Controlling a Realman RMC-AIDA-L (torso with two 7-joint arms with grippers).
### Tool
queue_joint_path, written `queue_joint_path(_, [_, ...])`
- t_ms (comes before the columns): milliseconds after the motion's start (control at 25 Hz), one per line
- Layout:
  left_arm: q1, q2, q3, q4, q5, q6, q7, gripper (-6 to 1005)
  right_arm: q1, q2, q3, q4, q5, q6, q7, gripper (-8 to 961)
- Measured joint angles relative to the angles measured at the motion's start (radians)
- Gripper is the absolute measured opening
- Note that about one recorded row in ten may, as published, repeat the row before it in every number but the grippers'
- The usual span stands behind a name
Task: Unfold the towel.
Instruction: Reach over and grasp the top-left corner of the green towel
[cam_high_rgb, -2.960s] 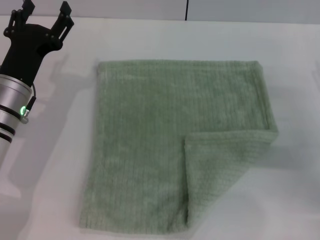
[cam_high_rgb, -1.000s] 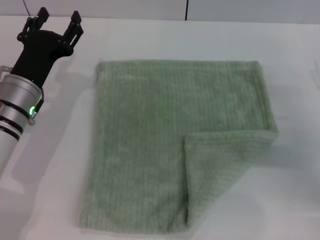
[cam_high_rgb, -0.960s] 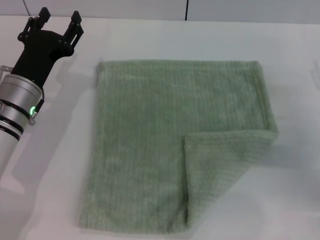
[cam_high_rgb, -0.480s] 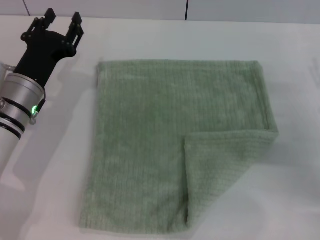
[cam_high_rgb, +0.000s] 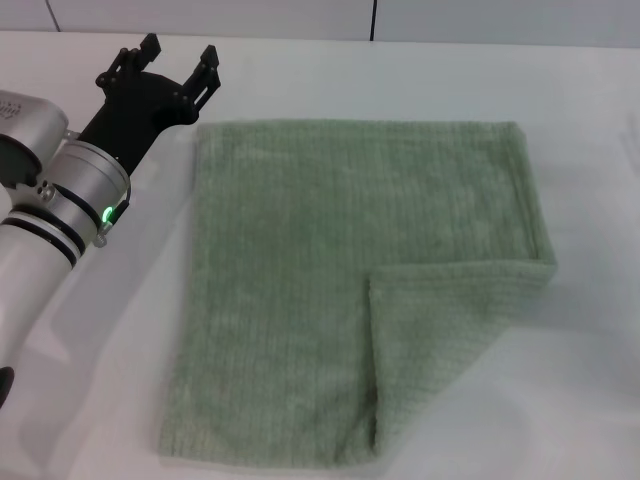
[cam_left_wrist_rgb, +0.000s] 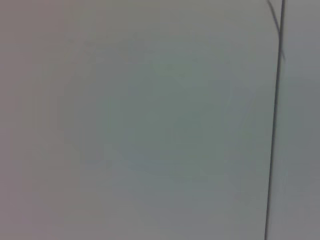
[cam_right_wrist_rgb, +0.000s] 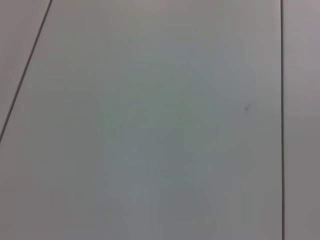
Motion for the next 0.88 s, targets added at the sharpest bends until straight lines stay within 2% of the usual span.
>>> queue_joint_path(200, [0.013, 0.011, -0.006, -0.042, 0.0, -0.029, -0.073, 812, 0.0, 0.0, 0.002, 0.0, 0.0, 0.001, -0.003, 802])
queue_joint_path(280, [0.015, 0.013, -0.006, -0.046, 0.0, -0.034, -0.087, 614, 0.0, 0.0, 0.002, 0.0, 0.0, 0.001, -0.003, 802])
queue_joint_path(360, [0.016, 0.015, -0.005, -0.048, 0.0, -0.039, -0.095, 519, 0.0, 0.0, 0.002, 0.0, 0.0, 0.001, -0.003, 802])
queue_joint_path(480, [0.016, 0.03, -0.004, -0.083, 0.056, -0.105, -0.155, 376, 0.0, 0.0, 0.002, -0.001, 0.0, 0.0, -0.004, 803])
queue_joint_path(560, [0.016, 0.038, -0.006, -0.1, 0.085, -0.134, -0.183, 333, 0.0, 0.0, 0.002, -0.001, 0.0, -0.003, -0.004, 803])
queue_joint_path(600, [0.012, 0.054, -0.007, -0.142, 0.147, -0.209, -0.245, 311, 0.0, 0.0, 0.002, -0.002, 0.0, -0.004, -0.004, 803])
queue_joint_path(880, [0.009, 0.07, -0.005, -0.208, 0.162, -0.355, -0.267, 160, -0.004, 0.001, 0.002, -0.002, 0.0, -0.005, -0.004, 803])
